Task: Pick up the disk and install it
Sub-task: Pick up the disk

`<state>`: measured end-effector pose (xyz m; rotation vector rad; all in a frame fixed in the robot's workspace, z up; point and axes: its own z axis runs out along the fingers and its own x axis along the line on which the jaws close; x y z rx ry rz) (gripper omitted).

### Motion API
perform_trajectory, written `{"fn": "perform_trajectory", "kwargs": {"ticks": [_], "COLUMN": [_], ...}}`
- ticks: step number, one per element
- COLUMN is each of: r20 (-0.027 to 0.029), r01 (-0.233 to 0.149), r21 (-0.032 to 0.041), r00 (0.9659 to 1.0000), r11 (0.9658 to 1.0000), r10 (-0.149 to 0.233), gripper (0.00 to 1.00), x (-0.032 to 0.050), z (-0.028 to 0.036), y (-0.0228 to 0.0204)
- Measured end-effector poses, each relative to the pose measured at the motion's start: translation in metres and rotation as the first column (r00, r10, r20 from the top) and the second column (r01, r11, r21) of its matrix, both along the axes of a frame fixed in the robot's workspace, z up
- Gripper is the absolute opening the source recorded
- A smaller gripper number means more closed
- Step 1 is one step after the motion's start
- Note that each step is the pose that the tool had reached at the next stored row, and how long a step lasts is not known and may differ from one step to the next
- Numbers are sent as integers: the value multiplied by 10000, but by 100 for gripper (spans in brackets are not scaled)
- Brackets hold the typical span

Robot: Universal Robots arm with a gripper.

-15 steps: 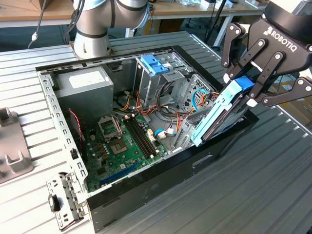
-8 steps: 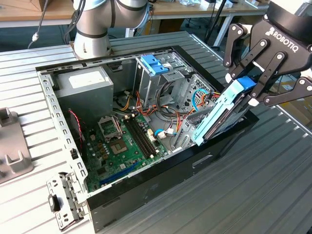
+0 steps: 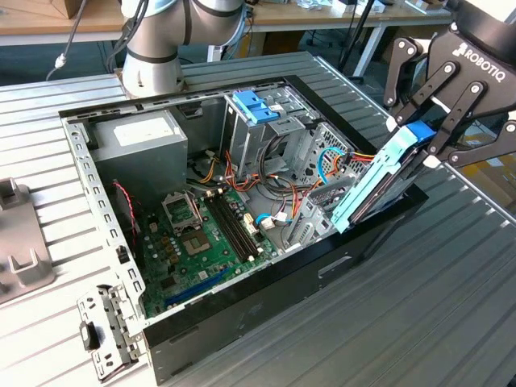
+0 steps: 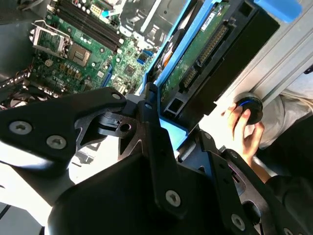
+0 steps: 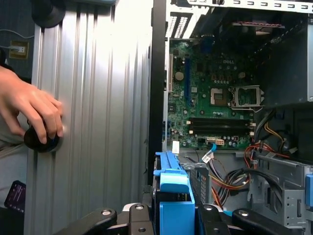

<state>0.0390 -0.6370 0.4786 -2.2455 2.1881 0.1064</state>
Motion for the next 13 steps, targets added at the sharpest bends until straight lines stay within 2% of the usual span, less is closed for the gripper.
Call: {"fn": "perform_trajectory", "kwargs": {"ticks": [8, 13], "r20": [-1, -4], "r01": [0, 0], "r21": [-1, -1], "r00": [10000, 10000], "r11": [10000, 10000], "r10": [0, 0], "gripper": [37, 37], "x": [175, 268], "z": [-10, -21], "y": [112, 161]}}
